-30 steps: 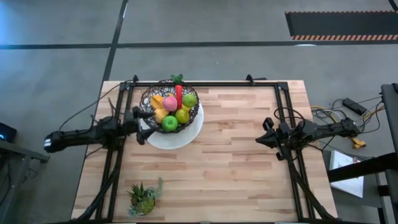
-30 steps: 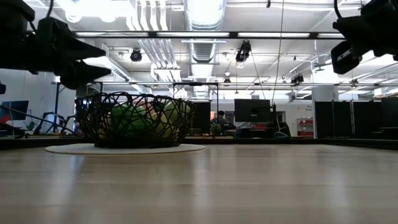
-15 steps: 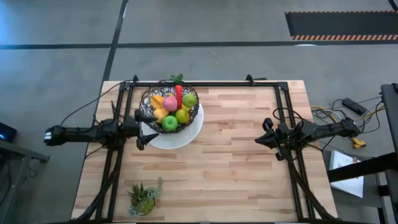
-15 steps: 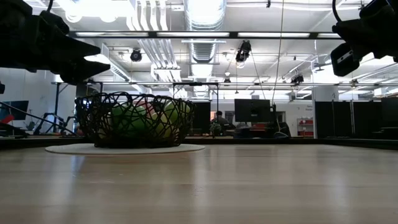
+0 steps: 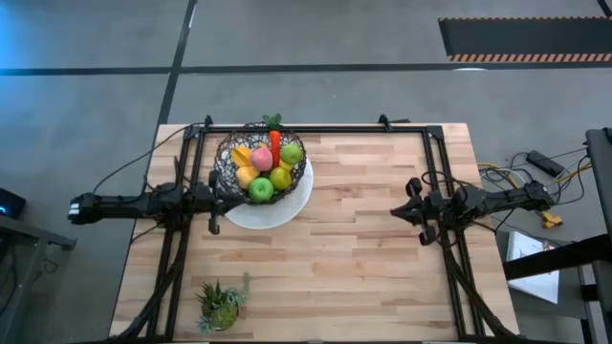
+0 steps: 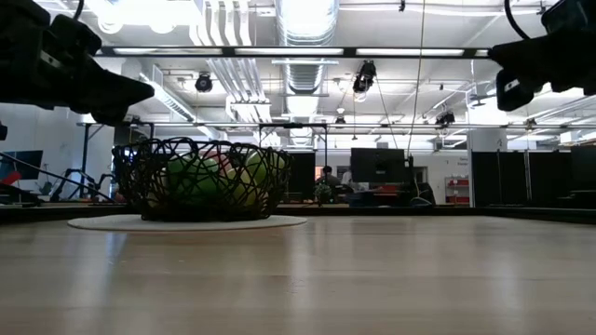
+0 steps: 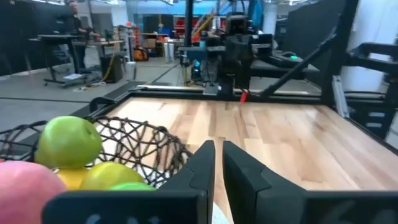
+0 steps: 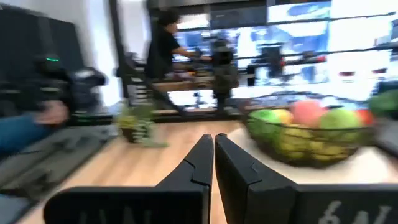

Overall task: Build produce basket
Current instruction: Return to Home Position

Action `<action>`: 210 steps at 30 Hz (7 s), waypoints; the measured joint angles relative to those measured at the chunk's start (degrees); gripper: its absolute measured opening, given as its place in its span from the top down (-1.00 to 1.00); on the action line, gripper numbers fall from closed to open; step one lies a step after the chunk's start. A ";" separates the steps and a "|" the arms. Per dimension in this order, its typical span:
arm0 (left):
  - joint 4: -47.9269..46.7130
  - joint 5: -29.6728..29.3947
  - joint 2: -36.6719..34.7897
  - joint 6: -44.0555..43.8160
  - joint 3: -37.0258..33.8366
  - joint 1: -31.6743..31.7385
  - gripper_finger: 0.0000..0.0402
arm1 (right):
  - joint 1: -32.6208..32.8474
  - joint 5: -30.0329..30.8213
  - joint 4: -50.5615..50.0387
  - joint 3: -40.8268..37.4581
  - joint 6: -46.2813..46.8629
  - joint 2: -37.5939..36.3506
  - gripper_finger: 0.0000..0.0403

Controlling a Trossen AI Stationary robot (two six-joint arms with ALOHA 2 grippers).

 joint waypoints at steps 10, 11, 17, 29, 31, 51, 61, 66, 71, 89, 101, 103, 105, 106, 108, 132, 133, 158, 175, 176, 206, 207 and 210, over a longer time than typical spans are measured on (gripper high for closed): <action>-1.65 2.40 -0.11 -0.11 -0.04 0.00 0.94 | -4.54 6.04 -3.79 0.00 -2.47 -1.45 0.96; -1.64 2.40 -0.16 -0.11 -0.04 0.00 0.94 | -5.61 5.09 -4.03 0.00 -2.12 -1.48 0.96; -1.68 2.36 -0.55 0.40 -0.07 0.00 0.94 | -13.60 -1.78 -5.18 0.00 -1.04 -1.53 0.96; -1.50 1.65 -0.53 4.34 -0.07 0.00 0.94 | -19.88 -15.09 -3.70 0.00 2.92 -1.42 0.96; -1.42 1.35 -0.45 4.76 -0.07 0.00 0.94 | -19.88 -14.93 -3.75 0.00 2.81 -1.42 0.96; -0.86 -1.43 3.65 2.94 -0.07 0.00 0.94 | -19.88 -8.40 -4.33 0.00 1.89 -0.97 0.96; -0.78 -1.40 5.55 2.91 -0.07 0.00 0.93 | -19.88 -8.38 -4.25 0.00 1.89 -0.98 0.96; -0.78 -1.40 6.25 2.91 -0.07 0.00 0.93 | -19.88 -8.36 -4.20 0.00 1.89 -0.98 0.96; -0.71 -1.38 6.73 2.91 -0.07 0.00 0.93 | -19.88 -8.36 -4.18 0.02 1.89 -0.96 0.96; -0.64 -1.19 6.88 2.91 -0.07 0.00 0.93 | -19.88 -8.35 -4.12 0.02 1.91 -0.96 0.96; -0.64 -1.21 6.90 2.91 -0.07 0.00 0.93 | -19.88 -8.34 -4.12 0.02 1.91 -0.96 0.96; -0.64 -1.21 6.90 2.91 -0.07 0.00 0.93 | -19.88 -8.34 -4.10 0.02 1.91 -0.96 0.96; -0.64 -1.21 6.88 2.91 -0.07 0.00 0.93 | -19.88 -8.34 -4.11 0.02 1.91 -0.96 0.96; -0.62 -1.21 6.86 2.91 -0.07 0.00 0.93 | -19.88 -8.34 -4.11 0.02 1.91 -0.96 0.96; -0.62 -1.21 6.92 2.91 -0.07 0.00 0.93 | -19.88 -8.34 -4.10 0.02 1.91 -0.96 0.96; -0.62 -1.27 7.01 2.91 -0.07 -0.02 0.93 | -19.88 -8.34 -4.09 0.04 1.91 -0.96 0.96; -0.62 -1.27 7.01 2.91 -0.07 -0.02 0.93 | -19.86 -8.32 -4.09 0.04 1.91 -0.96 0.96; -0.64 -1.30 7.01 2.91 -0.07 -0.02 0.93 | -19.87 -8.34 -4.09 0.04 1.91 -0.97 0.96; -0.64 -1.30 7.01 2.91 -0.07 -0.02 0.93 | -19.87 -8.34 -4.09 0.04 1.91 -0.96 0.96; -0.64 -1.30 7.01 2.91 -0.07 -0.02 0.93 | -19.87 -8.34 -4.09 0.04 1.89 -0.96 0.96; -0.63 -1.30 7.01 2.91 -0.07 -0.02 0.93 | -19.86 -8.34 -4.09 0.07 1.91 -0.96 0.96; -0.64 -1.30 7.03 2.91 -0.07 -0.02 0.93 | -19.86 -8.32 -4.09 0.04 1.90 -0.96 0.96; -0.62 -1.30 7.02 2.91 -0.07 -0.02 0.93 | -19.86 -8.34 -4.09 0.04 1.91 -0.97 0.96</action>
